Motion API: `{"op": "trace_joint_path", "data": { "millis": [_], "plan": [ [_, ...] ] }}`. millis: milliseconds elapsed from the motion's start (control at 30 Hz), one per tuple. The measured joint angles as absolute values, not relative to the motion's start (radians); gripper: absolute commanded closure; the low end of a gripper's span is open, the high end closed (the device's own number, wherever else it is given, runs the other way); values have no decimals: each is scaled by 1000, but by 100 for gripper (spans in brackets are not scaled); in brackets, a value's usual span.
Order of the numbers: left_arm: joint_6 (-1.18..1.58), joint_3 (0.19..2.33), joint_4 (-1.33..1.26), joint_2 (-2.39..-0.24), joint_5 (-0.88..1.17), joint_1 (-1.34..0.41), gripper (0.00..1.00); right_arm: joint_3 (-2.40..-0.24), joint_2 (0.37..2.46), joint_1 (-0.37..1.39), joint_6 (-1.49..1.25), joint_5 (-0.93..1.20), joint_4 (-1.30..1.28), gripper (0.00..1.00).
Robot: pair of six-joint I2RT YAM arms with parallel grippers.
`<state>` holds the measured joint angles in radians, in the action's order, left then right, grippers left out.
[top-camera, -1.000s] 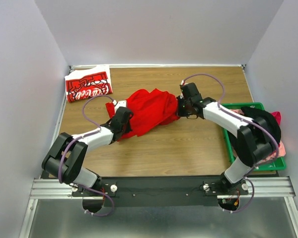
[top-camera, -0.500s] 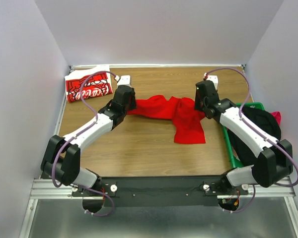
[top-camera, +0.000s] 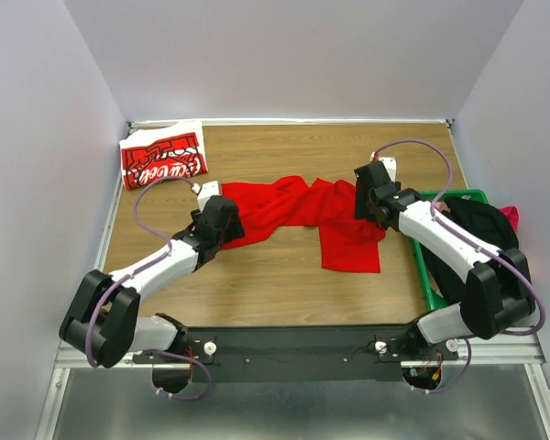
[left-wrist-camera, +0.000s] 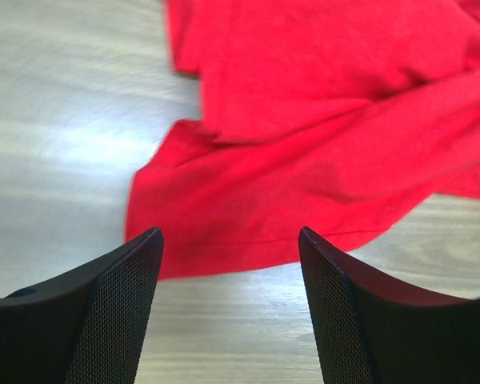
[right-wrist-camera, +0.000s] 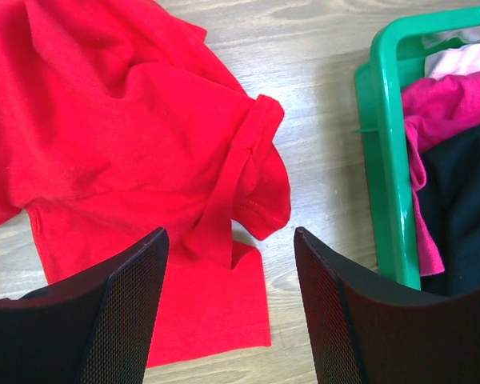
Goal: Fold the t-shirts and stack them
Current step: Flatten the tshirt out
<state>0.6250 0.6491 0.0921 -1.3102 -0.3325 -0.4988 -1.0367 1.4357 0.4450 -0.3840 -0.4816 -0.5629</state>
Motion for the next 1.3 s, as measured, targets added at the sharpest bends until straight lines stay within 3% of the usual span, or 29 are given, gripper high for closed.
{"op": "trace_joint_path", "data": {
  "millis": [167,533,1300],
  "plan": [
    [736,607,111,-1248,-390,-471,28,-1037,1438,445,-384,-477,-563,29],
    [809,535,115,-1256,-385,-312,45,-1029,1404,445,-384,-455,-560,28],
    [778,533,110,-1311,-272,-312,50,-1005,1387,445,-384,-436,-546,27]
  ]
}}
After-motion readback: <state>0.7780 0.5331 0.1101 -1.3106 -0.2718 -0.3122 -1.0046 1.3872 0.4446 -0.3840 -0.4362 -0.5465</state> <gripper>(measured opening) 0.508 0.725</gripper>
